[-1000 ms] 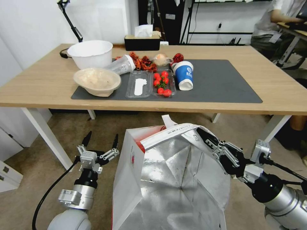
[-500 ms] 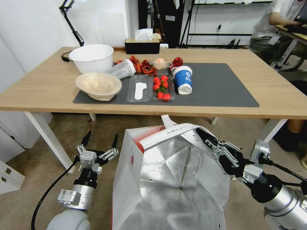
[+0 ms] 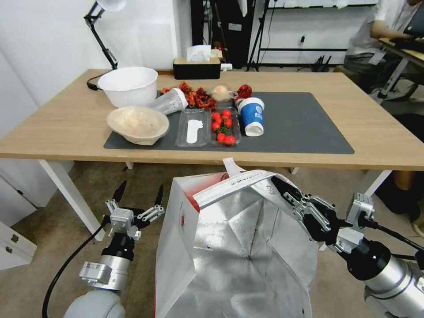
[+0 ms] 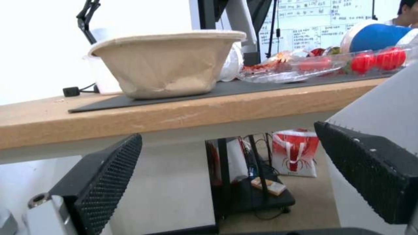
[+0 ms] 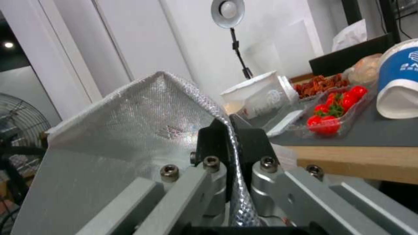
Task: Pick up the food delivery bag from the floor and place it on the table.
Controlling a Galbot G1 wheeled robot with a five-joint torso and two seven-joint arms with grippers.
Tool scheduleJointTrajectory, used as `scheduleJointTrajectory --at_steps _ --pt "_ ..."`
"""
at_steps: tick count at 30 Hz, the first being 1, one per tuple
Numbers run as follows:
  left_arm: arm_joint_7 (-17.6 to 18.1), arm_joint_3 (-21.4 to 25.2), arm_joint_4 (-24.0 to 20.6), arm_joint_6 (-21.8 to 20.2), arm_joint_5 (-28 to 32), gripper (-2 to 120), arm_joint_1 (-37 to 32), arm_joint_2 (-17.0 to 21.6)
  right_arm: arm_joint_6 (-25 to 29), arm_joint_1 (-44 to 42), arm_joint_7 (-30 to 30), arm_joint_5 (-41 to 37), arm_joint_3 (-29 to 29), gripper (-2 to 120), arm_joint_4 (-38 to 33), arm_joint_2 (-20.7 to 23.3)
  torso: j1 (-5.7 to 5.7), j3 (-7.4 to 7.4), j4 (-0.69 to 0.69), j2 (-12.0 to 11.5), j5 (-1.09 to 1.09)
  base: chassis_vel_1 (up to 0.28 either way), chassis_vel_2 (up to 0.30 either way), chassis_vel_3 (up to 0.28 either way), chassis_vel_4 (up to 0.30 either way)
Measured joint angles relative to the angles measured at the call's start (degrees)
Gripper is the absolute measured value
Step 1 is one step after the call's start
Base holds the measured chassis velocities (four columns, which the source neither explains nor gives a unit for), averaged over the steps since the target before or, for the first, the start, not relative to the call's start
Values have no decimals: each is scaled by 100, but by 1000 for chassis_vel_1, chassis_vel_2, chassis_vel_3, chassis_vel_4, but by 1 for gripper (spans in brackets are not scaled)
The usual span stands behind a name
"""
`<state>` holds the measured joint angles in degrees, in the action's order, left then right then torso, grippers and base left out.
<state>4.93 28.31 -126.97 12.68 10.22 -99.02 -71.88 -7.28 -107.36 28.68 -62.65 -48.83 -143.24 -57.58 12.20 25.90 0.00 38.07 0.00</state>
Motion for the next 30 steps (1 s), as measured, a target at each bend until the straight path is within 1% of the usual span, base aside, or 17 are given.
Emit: scheduleJointTrajectory --at_steps 9,12,20,22,25,30 --pt "3 -3 -30 -13 -25 99 -2 -17 12 -3 7 33 20 0 0 -16 72 109 0 180 0 0 0 0 0" --pt "1 -23 -30 -17 -34 99 12 -27 17 -5 -9 27 0 0 0 -14 120 173 0 291 0 0 0 0 0" --pt "-5 -21 -3 -16 -43 99 9 -17 34 0 -1 59 57 0 0 -54 196 279 0 476 0 0 0 0 0" --pt "-6 -21 -1 -15 -44 99 9 -17 36 -1 3 60 60 0 0 -56 200 285 0 485 0 0 0 0 0" --pt "-9 -46 30 -30 -47 99 37 -7 49 0 32 89 110 0 0 -101 254 362 0 617 0 0 0 0 0" --pt "-14 -43 16 -37 -42 99 27 14 50 10 32 99 161 0 0 -118 297 420 0 717 0 0 0 0 0"
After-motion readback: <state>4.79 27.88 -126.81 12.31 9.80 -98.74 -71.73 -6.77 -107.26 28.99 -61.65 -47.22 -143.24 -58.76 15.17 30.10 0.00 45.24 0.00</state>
